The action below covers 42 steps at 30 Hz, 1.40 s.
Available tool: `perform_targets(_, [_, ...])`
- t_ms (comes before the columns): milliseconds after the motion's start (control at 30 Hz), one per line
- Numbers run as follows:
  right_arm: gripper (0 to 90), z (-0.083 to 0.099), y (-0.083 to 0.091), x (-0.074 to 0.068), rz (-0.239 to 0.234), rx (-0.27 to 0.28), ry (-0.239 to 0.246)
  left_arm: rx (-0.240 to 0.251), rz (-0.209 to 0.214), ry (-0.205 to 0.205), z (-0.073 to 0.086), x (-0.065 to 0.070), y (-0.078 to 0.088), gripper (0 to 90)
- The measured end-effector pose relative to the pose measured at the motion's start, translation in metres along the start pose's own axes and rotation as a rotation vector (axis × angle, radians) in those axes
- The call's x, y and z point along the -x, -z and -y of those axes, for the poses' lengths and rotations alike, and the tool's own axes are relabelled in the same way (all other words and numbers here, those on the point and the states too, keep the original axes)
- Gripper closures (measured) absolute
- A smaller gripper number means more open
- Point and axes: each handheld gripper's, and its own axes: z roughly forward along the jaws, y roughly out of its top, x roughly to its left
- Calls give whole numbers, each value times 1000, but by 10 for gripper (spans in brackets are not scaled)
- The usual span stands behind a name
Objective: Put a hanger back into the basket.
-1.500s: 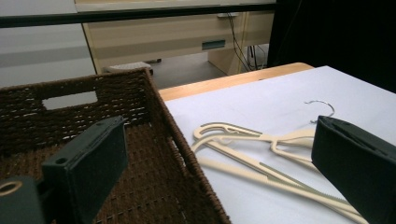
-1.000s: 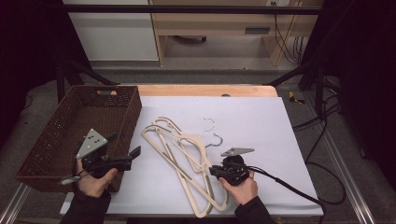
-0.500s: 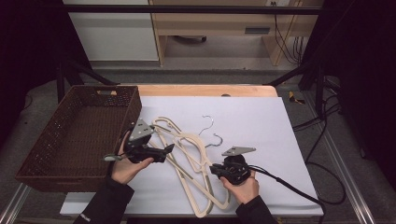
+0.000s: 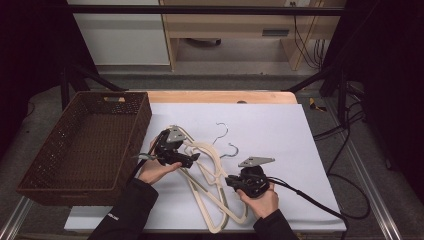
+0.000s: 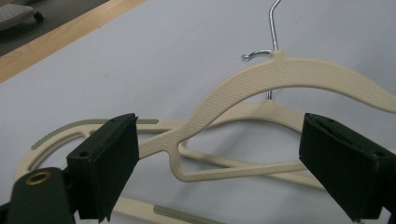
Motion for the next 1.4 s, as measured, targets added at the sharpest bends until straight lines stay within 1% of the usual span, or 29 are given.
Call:
perform_targets(67, [818,0,0,1,-1,2,12,-2,3,-11,1,-1,-6,142])
perform_targets(133, [818,0,0,1,3,-1,15,-15,-16,-42,2,0,-12,161])
perform_targets(267, [819,0,0,0,3,-5,6,-40,-33,-57,1,-4,-21,227])
perform_targets(333, [819,0,0,0,2,-4,5,-48,-37,-76,1,-4,-26,274])
perform_targets(367, [819,0,0,0,2,-3,2,-52,-42,-92,0,-4,-27,302])
perform_targets(400, [819,0,0,0,1,-4,7,-52,-43,-100,0,-3,-29,337])
perform_targets(467, [819,0,0,0,1,-5,8,-46,-49,-130,-2,-1,-30,399])
perform_targets(533, [818,0,0,0,1,-5,8,-38,-54,-145,-3,1,-31,459])
perform_targets(633, [819,0,0,-1,4,-1,3,-41,-47,-160,-4,2,-32,536])
perform_targets(667, [819,0,1,1,1,-2,20,-49,-50,-171,-4,2,-32,544])
perform_targets(733, [818,0,1,1,1,-2,20,-48,-48,-172,-4,2,-32,554])
perform_targets(767, [818,-1,1,0,-2,-6,14,-46,-47,-179,-4,2,-31,558])
perform_targets(800, [818,0,1,1,2,-5,18,-44,-49,-184,-4,3,-31,565])
perform_targets(867, [818,-1,1,1,2,-3,22,-47,-52,-204,-4,4,-28,580])
perform_targets(900, [818,-1,2,2,-1,-1,32,-45,-55,-212,-5,4,-27,587])
perform_targets(933, [818,-1,2,1,-10,-1,23,-52,-58,-226,-5,5,-26,594])
perform_targets(967, [818,-1,2,2,-11,1,32,-46,-60,-226,-5,6,-25,600])
perform_targets(1000, [818,-1,3,2,-9,0,37,-59,-63,-251,-5,5,-23,605])
perform_targets(1033, [817,-1,3,2,-14,-2,36,-48,-63,-243,-5,7,-22,611])
perform_targets(1067, [817,-2,4,2,-18,-6,27,-62,-65,-265,-6,7,-20,617])
perform_targets(1100, [816,-2,4,2,-21,-8,31,-52,-69,-266,-6,8,-19,622])
perform_targets(1133, [812,-2,4,3,-18,-4,42,-69,-75,-291,-6,8,-15,629])
perform_targets(1167, [808,-3,5,3,-17,0,39,-71,-77,-304,-7,9,-13,638])
perform_targets(1200, [804,-3,6,4,-10,3,63,-73,-81,-315,-7,10,-11,645])
perform_targets(1233, [792,-4,6,3,-11,2,44,-70,-83,-322,-7,11,-9,653])
perform_targets(1267, [765,-4,8,5,-7,0,65,-74,-83,-333,-7,12,-6,662])
perform_targets(1300, [745,-4,8,4,0,2,70,-72,-82,-336,-7,13,-5,670])
perform_targets(1333, [736,-4,9,5,14,7,85,-73,-81,-343,-7,14,-3,681])
perform_targets(1400, [709,-5,10,6,31,18,90,-80,-88,-364,-7,16,0,700])
